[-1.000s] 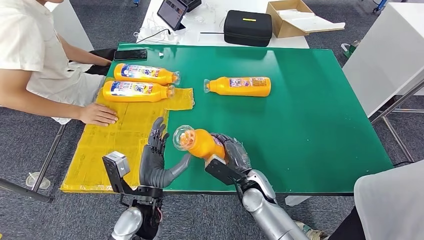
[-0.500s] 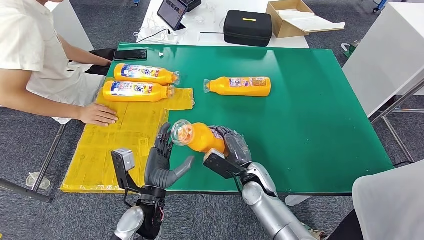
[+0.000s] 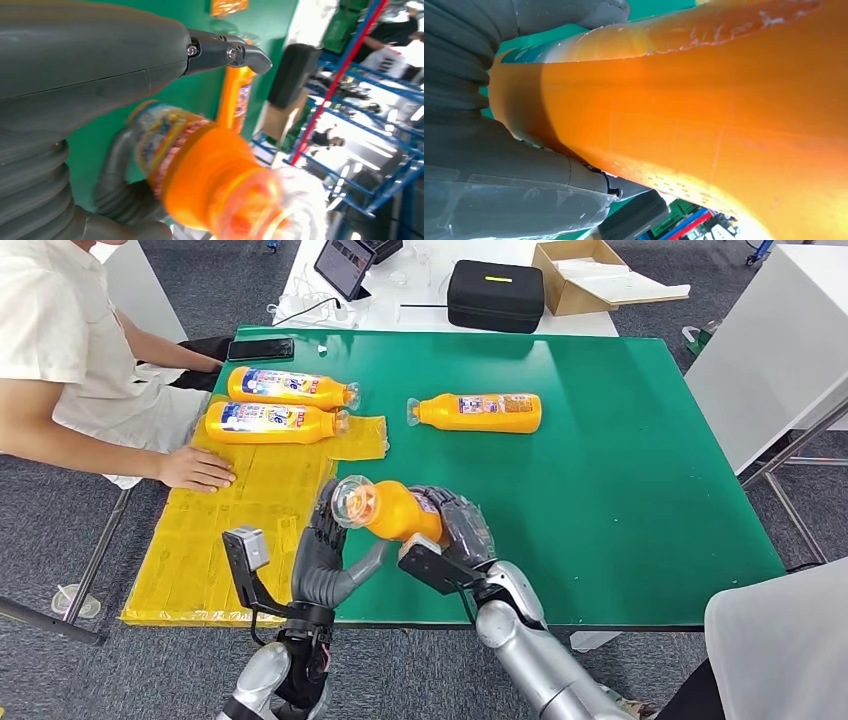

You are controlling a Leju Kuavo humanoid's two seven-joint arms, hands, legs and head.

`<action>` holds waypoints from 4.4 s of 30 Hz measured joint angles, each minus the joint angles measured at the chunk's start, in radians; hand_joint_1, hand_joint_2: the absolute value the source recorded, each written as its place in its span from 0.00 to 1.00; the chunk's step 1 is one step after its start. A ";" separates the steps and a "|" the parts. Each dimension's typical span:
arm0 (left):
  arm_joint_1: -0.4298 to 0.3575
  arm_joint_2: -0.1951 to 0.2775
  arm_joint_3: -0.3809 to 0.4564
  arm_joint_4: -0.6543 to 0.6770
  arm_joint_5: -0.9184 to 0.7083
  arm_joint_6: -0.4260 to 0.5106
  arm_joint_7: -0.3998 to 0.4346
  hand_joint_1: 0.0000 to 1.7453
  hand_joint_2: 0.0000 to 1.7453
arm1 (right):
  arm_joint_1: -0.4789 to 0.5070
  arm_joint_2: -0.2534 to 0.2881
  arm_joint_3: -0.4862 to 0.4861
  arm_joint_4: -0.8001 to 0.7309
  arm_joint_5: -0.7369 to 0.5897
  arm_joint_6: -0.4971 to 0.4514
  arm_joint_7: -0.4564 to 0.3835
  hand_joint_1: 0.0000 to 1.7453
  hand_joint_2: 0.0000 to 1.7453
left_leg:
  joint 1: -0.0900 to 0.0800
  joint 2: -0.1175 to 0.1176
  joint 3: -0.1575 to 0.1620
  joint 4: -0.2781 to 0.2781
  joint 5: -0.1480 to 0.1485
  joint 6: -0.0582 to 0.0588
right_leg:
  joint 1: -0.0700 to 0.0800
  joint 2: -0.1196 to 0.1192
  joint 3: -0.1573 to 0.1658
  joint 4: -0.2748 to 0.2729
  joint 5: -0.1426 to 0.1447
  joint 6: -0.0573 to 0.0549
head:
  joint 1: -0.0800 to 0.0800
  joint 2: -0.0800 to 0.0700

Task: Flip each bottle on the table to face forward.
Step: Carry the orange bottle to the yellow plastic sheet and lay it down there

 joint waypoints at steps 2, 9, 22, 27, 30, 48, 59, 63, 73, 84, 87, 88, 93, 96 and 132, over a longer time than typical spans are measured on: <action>-0.010 -0.002 0.001 0.000 -0.006 0.012 -0.013 0.00 1.00 | 0.000 0.005 0.007 0.003 -0.002 0.000 -0.002 1.00 1.00 | 0.000 0.000 0.000 0.000 0.000 0.000 | 0.000 0.000 0.000 0.000 0.000 0.000 | 0.000 0.000; -0.027 -0.006 0.007 0.004 -0.016 0.042 -0.043 0.00 1.00 | -0.001 0.012 0.030 0.006 -0.011 -0.006 -0.009 1.00 1.00 | 0.000 0.000 0.000 0.000 0.000 0.000 | 0.000 0.000 0.000 0.000 0.000 0.000 | 0.000 0.000; -0.026 -0.012 0.010 0.005 0.066 -0.028 0.005 0.00 1.00 | -0.010 0.015 0.050 0.013 0.000 -0.032 0.006 1.00 1.00 | 0.000 0.000 0.000 0.000 0.000 0.000 | 0.000 0.000 0.000 0.000 0.000 0.000 | 0.000 0.000; -0.023 -0.013 0.013 0.007 0.160 -0.087 0.066 0.00 1.00 | -0.012 0.015 0.051 0.018 0.008 -0.041 0.010 1.00 1.00 | 0.000 0.000 0.000 0.000 0.000 0.000 | 0.000 0.000 0.000 0.000 0.000 0.000 | 0.000 0.000; -0.022 -0.013 0.014 0.008 0.174 -0.101 0.064 0.00 1.00 | -0.017 0.017 0.051 0.027 0.007 -0.044 0.006 1.00 1.00 | 0.000 0.000 0.000 0.000 0.000 0.000 | 0.000 0.000 0.000 0.000 0.000 0.000 | 0.000 0.000; -0.047 -0.021 0.010 0.008 0.051 0.046 -0.059 0.00 1.00 | -0.032 0.040 0.053 0.067 -0.007 -0.045 -0.007 1.00 1.00 | 0.000 0.000 0.000 0.000 0.001 -0.001 | 0.000 0.000 0.000 0.000 0.000 0.000 | 0.000 0.000; -0.072 -0.029 0.010 0.014 0.028 0.020 -0.084 1.00 1.00 | -0.042 0.055 0.060 0.088 -0.019 -0.043 -0.018 1.00 1.00 | 0.000 0.000 0.000 0.000 0.001 -0.001 | 0.000 0.000 0.000 0.000 0.000 0.000 | 0.000 0.000; -0.078 -0.029 0.014 0.021 0.048 -0.031 -0.067 1.00 1.00 | -0.044 0.057 0.060 0.090 -0.024 -0.040 -0.023 1.00 1.00 | 0.000 0.000 0.000 0.000 0.001 -0.001 | 0.000 0.000 0.000 0.000 0.000 0.000 | 0.000 0.000; -0.090 -0.031 0.018 0.054 0.068 -0.077 -0.060 1.00 1.00 | -0.045 0.060 0.059 0.097 -0.047 -0.028 -0.040 1.00 1.00 | 0.000 0.000 0.000 0.000 0.001 -0.001 | 0.000 0.000 0.000 0.000 0.000 0.000 | 0.000 0.000; -0.087 -0.031 0.021 0.058 0.066 -0.084 -0.057 1.00 1.00 | -0.042 0.063 0.050 0.102 -0.071 -0.040 -0.064 0.00 0.00 | 0.000 0.000 0.000 0.000 0.001 -0.001 | 0.000 0.000 0.000 0.000 0.000 0.000 | 0.000 0.000; -0.074 -0.029 0.022 0.036 0.035 -0.065 -0.058 1.00 1.00 | -0.034 0.064 0.042 0.101 -0.072 -0.060 -0.083 0.00 0.00 | 0.000 0.000 0.000 0.000 0.001 -0.001 | 0.000 0.000 0.000 0.000 0.000 0.000 | 0.000 0.000; -0.069 -0.027 0.022 0.027 0.018 -0.054 -0.059 1.00 1.00 | -0.029 0.063 0.039 0.099 -0.068 -0.068 -0.089 0.00 0.00 | 0.000 0.000 0.000 0.000 0.001 -0.001 | 0.000 0.000 0.000 0.000 0.000 0.000 | 0.000 0.000; -0.051 -0.021 0.023 -0.006 -0.011 -0.029 -0.062 1.00 1.00 | -0.005 0.057 0.027 0.092 -0.060 -0.085 -0.102 0.00 0.00 | 0.000 0.000 0.000 0.000 0.001 -0.001 | 0.000 0.000 0.000 0.000 0.000 0.000 | 0.000 0.000; -0.048 -0.020 0.024 -0.016 -0.019 -0.026 -0.064 1.00 1.00 | 0.001 0.054 0.024 0.091 -0.057 -0.086 -0.102 0.00 0.00 | 0.000 0.000 0.000 0.000 0.001 -0.001 | 0.000 0.000 0.000 0.000 0.000 0.000 | 0.000 0.000; -0.087 0.087 0.101 0.086 -1.156 0.444 0.227 1.00 1.00 | 0.295 0.011 -0.275 -0.337 0.000 -0.226 -0.217 0.00 1.00 | 0.000 0.000 0.000 0.000 0.001 -0.001 | 0.000 -0.001 -0.001 0.000 0.000 0.000 | 0.000 0.000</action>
